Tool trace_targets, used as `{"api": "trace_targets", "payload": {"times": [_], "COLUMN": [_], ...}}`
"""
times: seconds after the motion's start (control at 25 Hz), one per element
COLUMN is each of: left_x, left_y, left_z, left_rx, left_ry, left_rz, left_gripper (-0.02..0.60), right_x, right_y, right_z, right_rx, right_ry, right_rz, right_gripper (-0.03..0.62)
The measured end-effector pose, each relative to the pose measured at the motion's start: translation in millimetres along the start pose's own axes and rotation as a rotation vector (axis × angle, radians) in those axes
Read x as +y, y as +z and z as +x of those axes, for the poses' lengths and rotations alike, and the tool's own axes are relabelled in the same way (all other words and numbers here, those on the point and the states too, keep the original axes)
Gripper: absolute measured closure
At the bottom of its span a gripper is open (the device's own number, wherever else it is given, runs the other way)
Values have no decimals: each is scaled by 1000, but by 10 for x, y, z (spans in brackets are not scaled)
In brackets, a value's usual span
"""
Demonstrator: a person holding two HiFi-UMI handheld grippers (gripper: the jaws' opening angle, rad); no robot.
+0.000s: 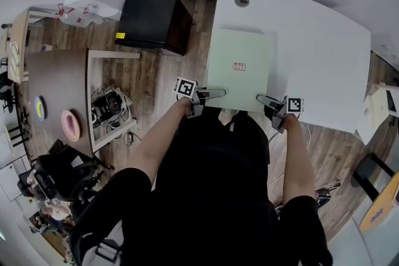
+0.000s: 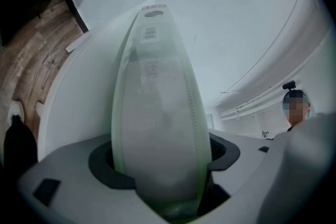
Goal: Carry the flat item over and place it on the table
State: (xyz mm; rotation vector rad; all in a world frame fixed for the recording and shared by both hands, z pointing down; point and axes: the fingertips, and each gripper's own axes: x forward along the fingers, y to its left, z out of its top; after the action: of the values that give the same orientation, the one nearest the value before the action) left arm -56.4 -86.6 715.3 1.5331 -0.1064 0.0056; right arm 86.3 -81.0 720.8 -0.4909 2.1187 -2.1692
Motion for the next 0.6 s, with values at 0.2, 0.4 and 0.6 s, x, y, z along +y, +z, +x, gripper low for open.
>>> {"api": "trace_targets", "payload": {"times": [0.2,0.4,0.6], "left_x": [19,24,-18], "left_y": [-15,0,18], "left_z": [-22,-37,-65], "left_rx": [12,-1,11], "left_ry": [14,23,2], "left_rz": [-18,-32,-41], "left_gripper": [239,239,239], "right_x": [-16,-5,-8], "right_y": [58,48,42], "right_z": [-14,-17,-5], "right_rx": [10,11,6], "right_ry": [-4,-6,5], "right_rz": [-38,-20,-4], "right_gripper": [289,289,289]}}
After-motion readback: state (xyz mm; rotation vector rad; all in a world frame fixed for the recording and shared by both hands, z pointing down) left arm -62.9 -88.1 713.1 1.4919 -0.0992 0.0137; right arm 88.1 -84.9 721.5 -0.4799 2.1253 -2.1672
